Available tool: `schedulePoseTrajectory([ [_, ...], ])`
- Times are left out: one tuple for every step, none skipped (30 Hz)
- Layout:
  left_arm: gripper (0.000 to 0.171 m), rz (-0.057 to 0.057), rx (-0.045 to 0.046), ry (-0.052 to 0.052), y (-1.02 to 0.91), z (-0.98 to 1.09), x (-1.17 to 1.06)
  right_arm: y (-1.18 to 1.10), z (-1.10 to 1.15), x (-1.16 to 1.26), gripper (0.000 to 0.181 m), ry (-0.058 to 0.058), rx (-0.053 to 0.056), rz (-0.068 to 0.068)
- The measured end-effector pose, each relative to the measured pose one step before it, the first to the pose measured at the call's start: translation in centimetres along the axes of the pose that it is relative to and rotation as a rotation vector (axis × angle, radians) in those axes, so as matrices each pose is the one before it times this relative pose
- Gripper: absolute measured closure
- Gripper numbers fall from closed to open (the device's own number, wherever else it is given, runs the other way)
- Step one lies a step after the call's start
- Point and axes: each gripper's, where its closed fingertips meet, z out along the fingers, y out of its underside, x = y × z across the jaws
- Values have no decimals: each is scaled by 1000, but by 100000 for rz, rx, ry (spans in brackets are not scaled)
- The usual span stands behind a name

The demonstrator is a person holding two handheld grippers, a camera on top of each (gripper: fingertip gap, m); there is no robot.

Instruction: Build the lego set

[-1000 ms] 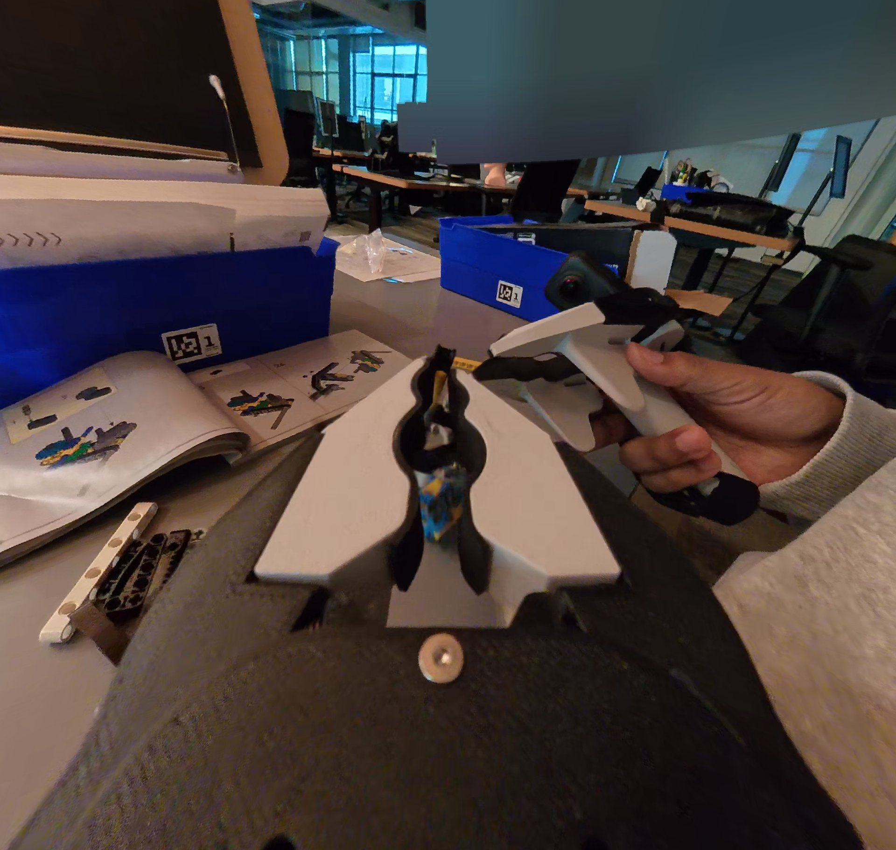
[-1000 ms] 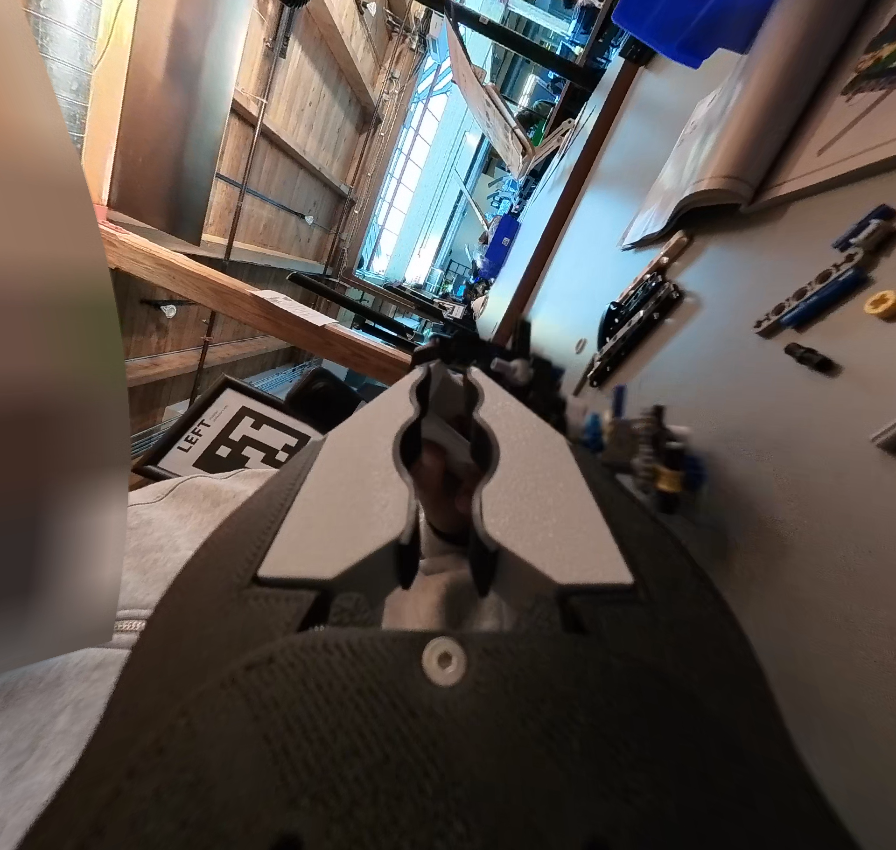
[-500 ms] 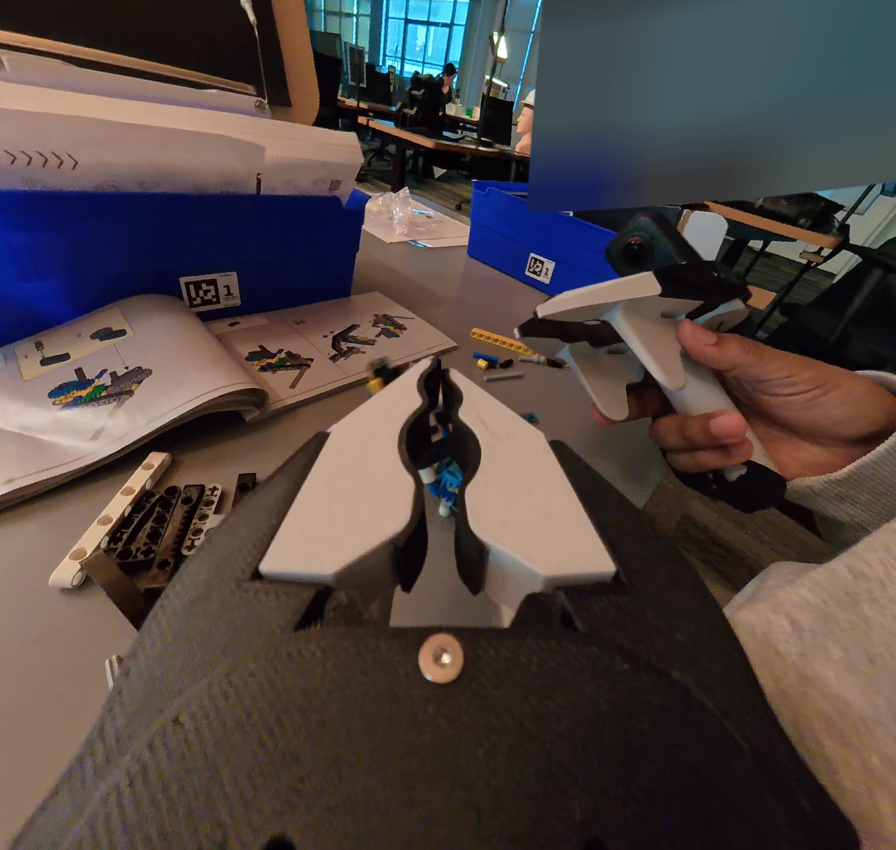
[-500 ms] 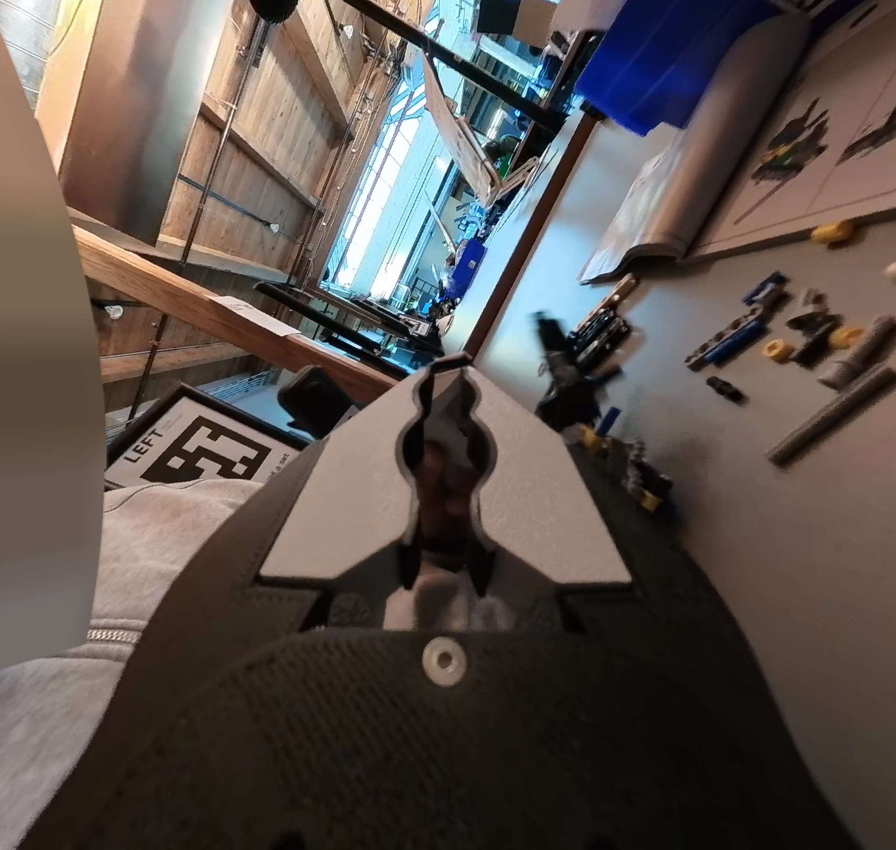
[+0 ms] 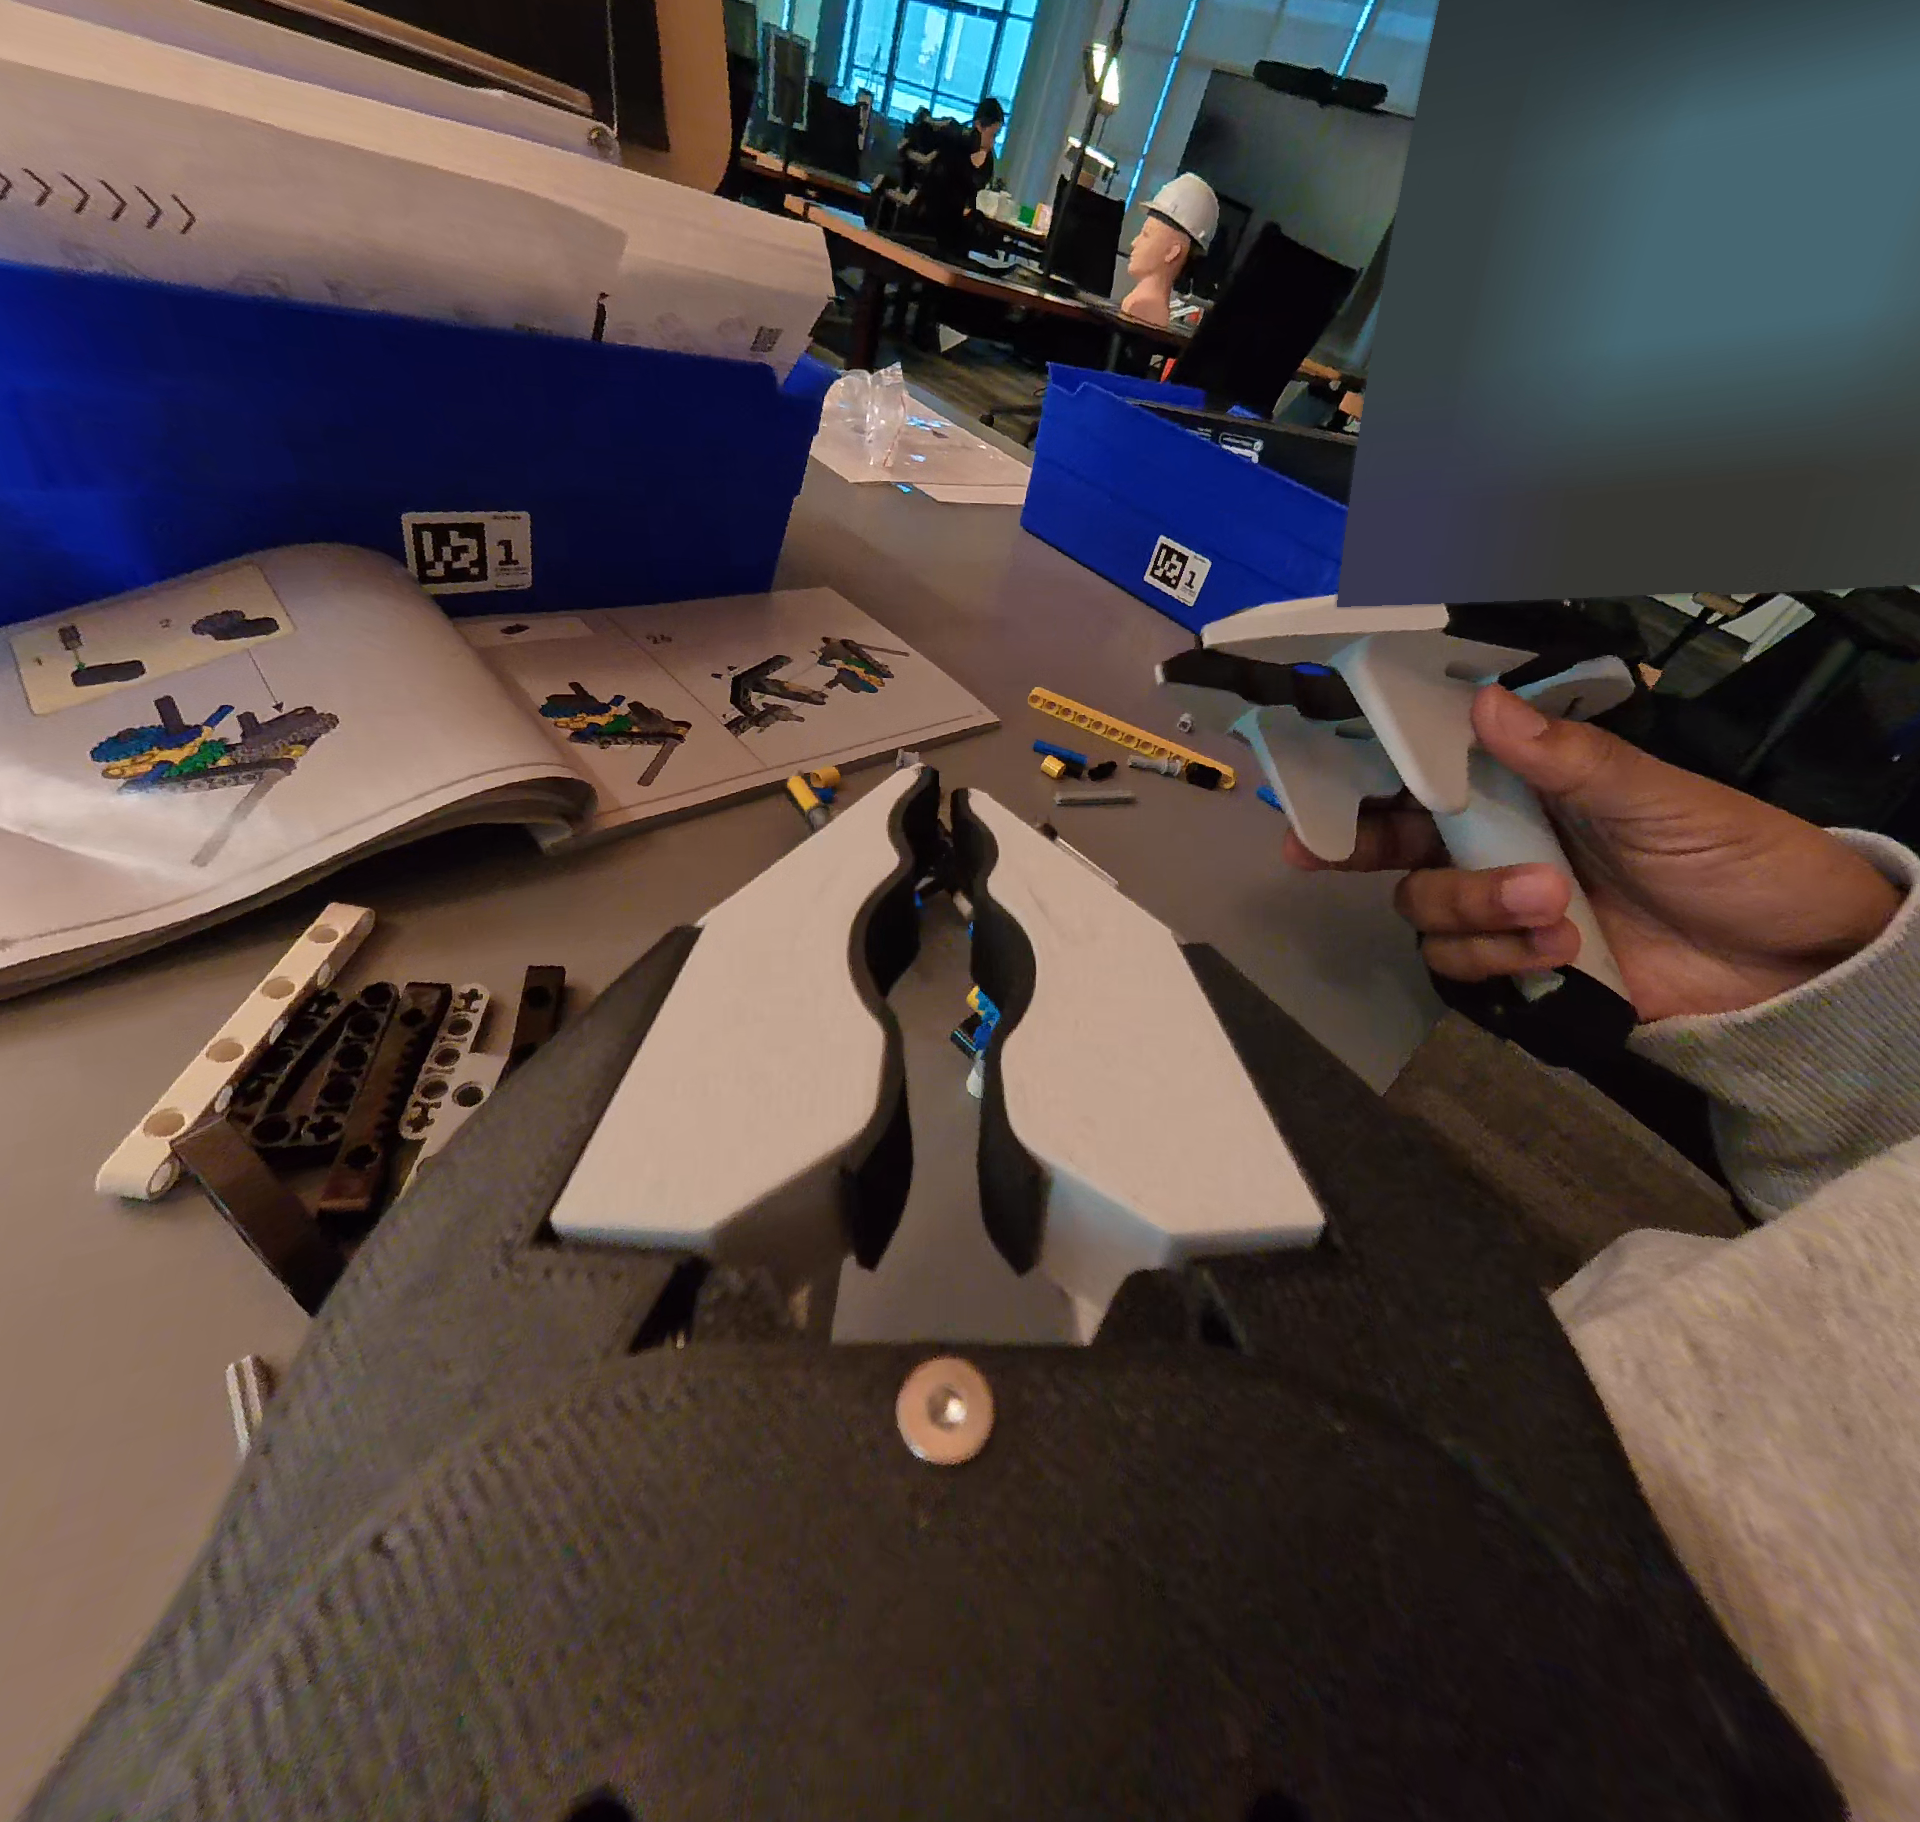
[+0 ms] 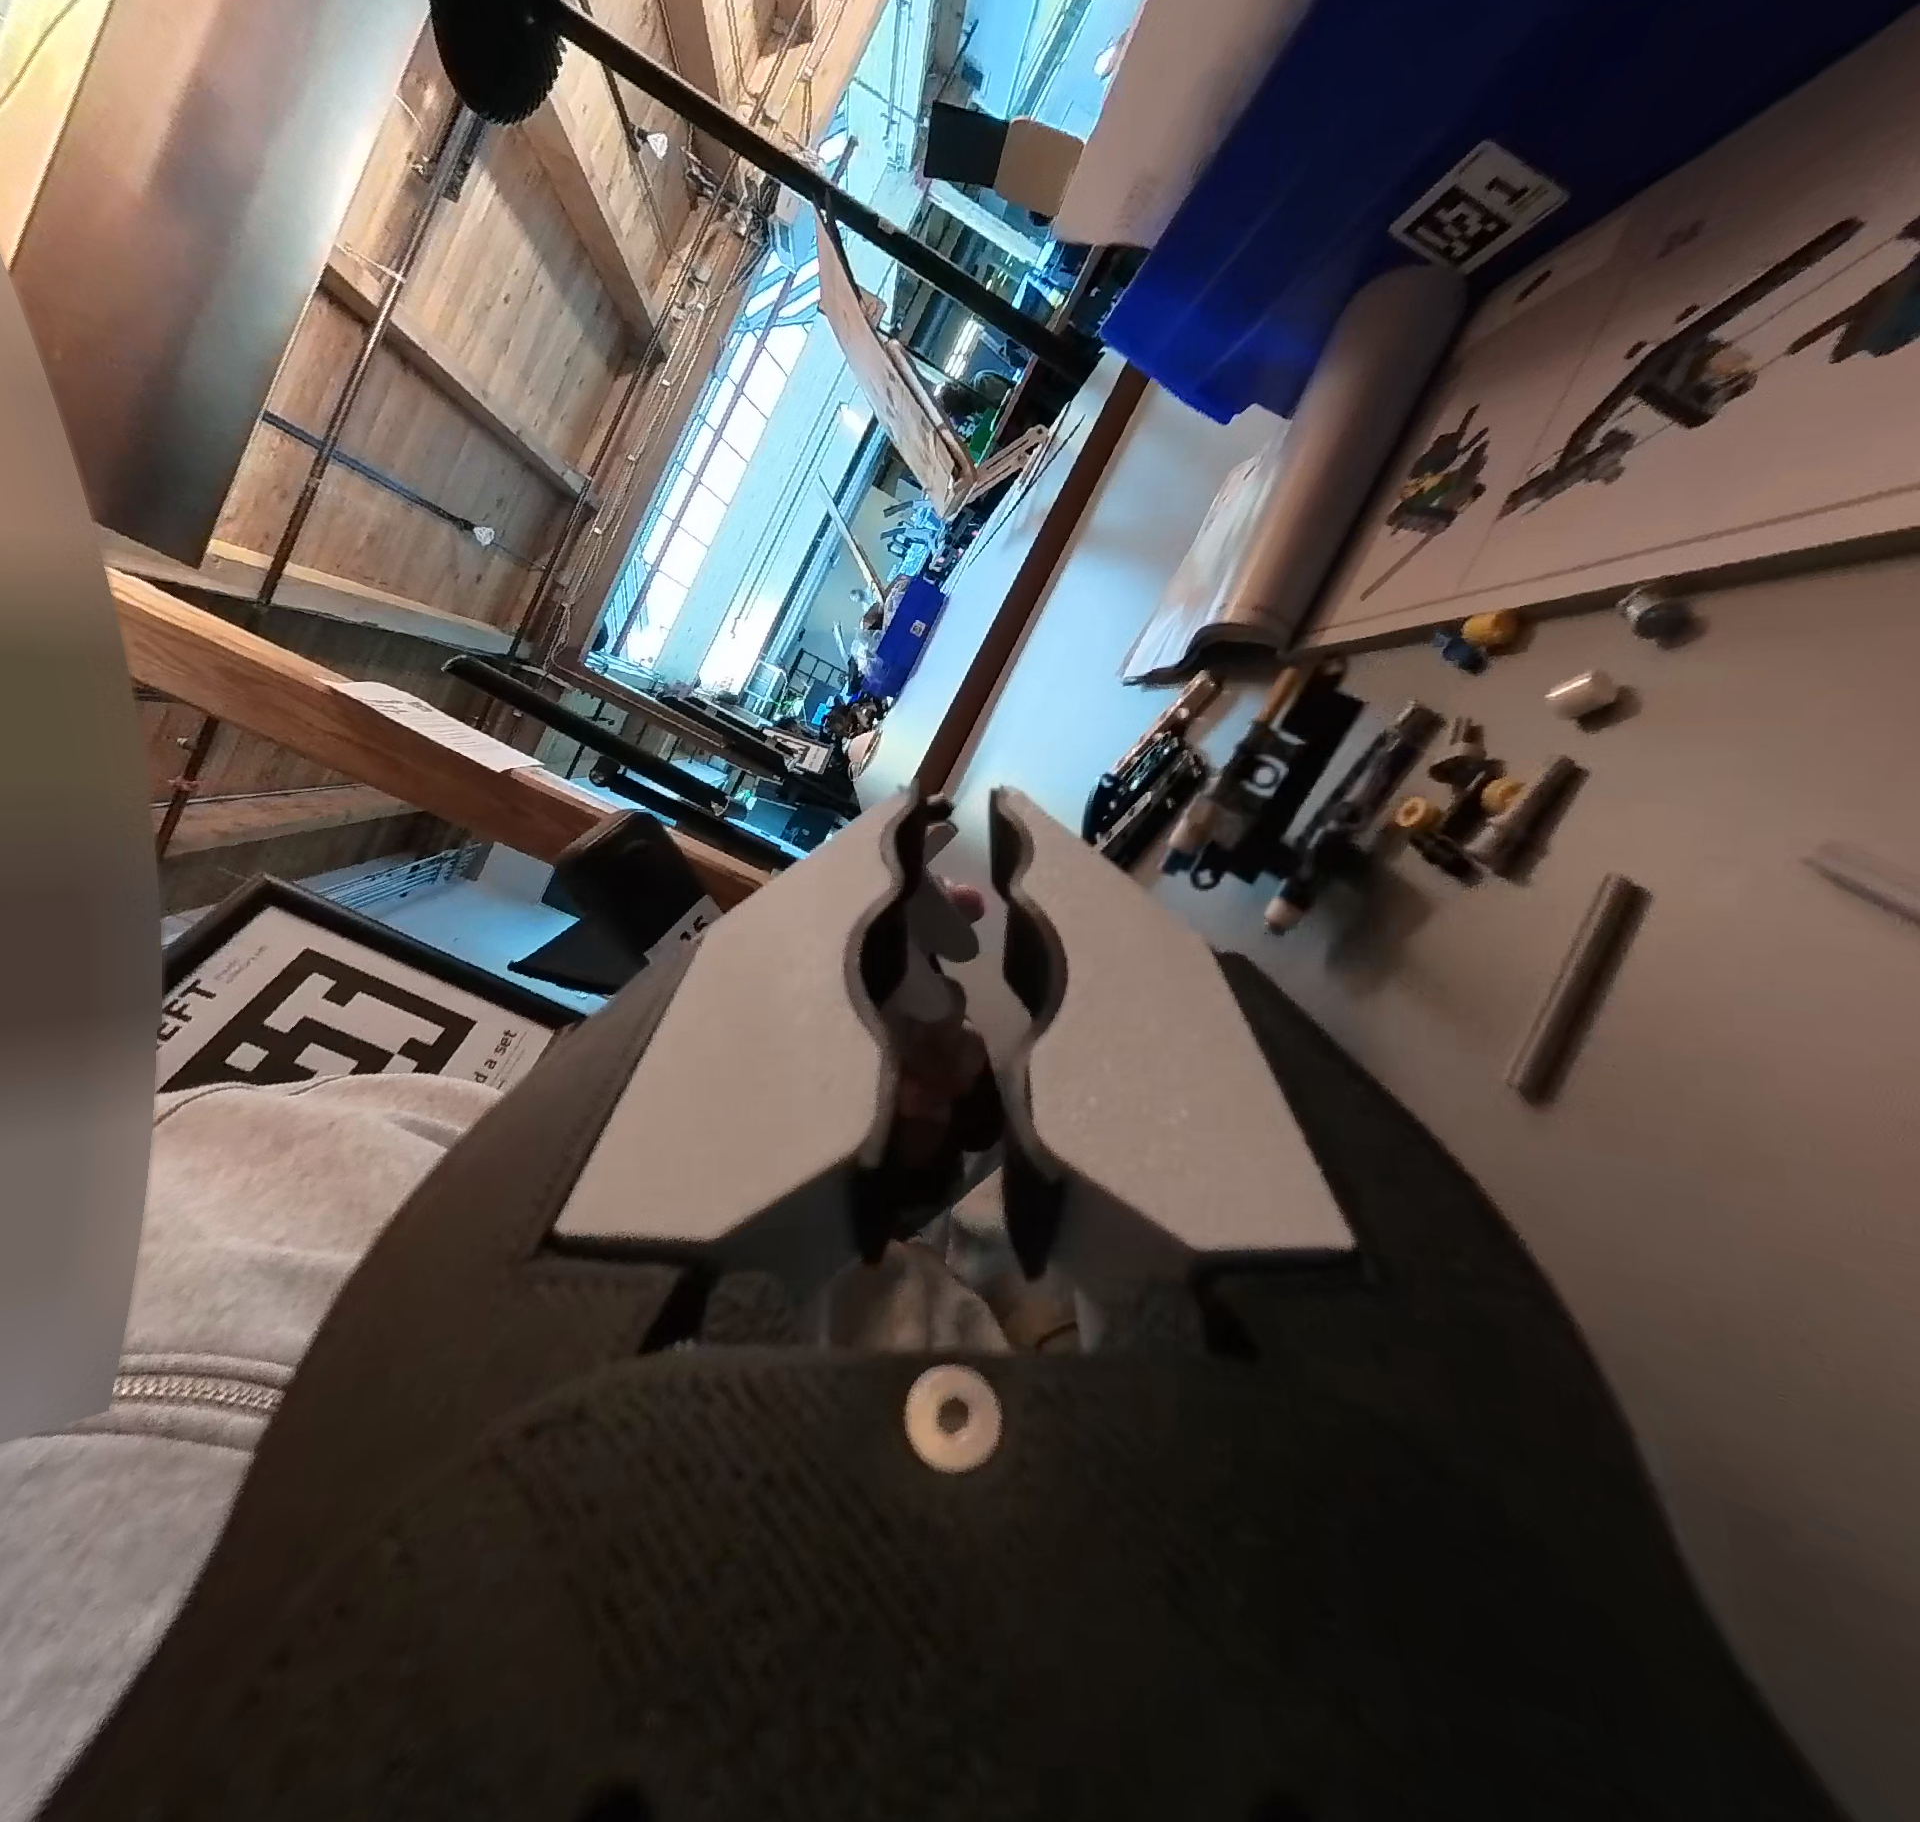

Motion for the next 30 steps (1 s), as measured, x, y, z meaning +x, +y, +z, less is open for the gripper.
schedulePoseTrajectory([
  [171,84,-119,-79,15,27,-9,-214,-161,125,172,664,617,-380],
  [171,151,-85,-71,22,21,-12,-218,-171,141,171,874,592,-615],
  [171,155,-154,6,29,25,-4,-205,-188,171,171,1125,476,-833],
  [171,138,-244,45,44,35,17,-185,-180,185,171,1319,293,-1017],
  [171,114,-239,74,43,23,17,-104,-165,209,171,1542,-187,-1126],
  [171,86,-179,168,35,40,38,61,-159,243,172,1881,-1317,-1395],
  [171,22,-244,371,53,37,68,292,-119,238,174,2008,-3010,-2128],
  [170,-81,-374,721,77,34,109,530,-53,231,177,2249,-4440,-3198],
  [168,-278,-635,825,121,64,115,646,36,395,181,3639,-5050,-4102],
  [167,-339,-1140,920,200,93,123,678,106,621,181,5601,-4987,-4785],
  [165,-315,-2003,1339,314,142,185,669,185,672,181,6358,-4696,-5167],
  [162,-370,-2991,1446,418,161,196,650,260,478,181,5400,-4357,-4856],
  [159,-107,-2996,1880,366,146,259,592,319,174,181,3449,-3820,-3843],
  [156,171,-3457,3427,372,112,475,473,343,-84,181,1563,-2868,-2645],
  [149,-38,-4237,3468,384,99,434,350,321,-144,181,739,-1978,-1760],
  [141,238,-3942,2656,336,61,272,305,295,-28,181,1092,-1612,-1399],
  [134,480,-4846,1949,517,62,131,277,255,115,181,1569,-1438,-1395],
  [129,653,-4798,364,574,91,-92,230,246,151,181,1510,-1174,-1245],
  [128,1214,-3600,-631,554,118,-193,180,225,128,181,1042,-856,-855],
  [128,1511,-2874,-1450,555,173,-255,101,207,94,181,676,-434,-437],
  [128,1294,-2144,-1999,540,255,-289,32,205,44,181,432,39,-256],
  [128,1046,-2398,-1033,590,294,-75,13,180,44,181,527,205,-211],
  [128,623,-2531,182,529,294,149,33,162,75,181,838,-15,-348],
  [129,423,-1586,827,287,216,272,15,119,82,181,905,38,-610],
  [129,633,-1019,722,160,176,255,-1,97,80,181,902,-42,-707],
  [129,637,-993,238,140,148,157,25,85,90,181,909,-152,-717],
  [131,378,-787,-374,128,130,5,17,88,4,181,410,-143,-742],
  [133,142,-504,-214,105,99,-3,25,86,-87,181,-315,-85,-545],
  [135,-191,-185,253,42,50,34,-18,73,-145,181,-779,140,-219],
  [137,-559,175,164,-32,33,-1,-52,59,-180,181,-1055,378,-71],
])
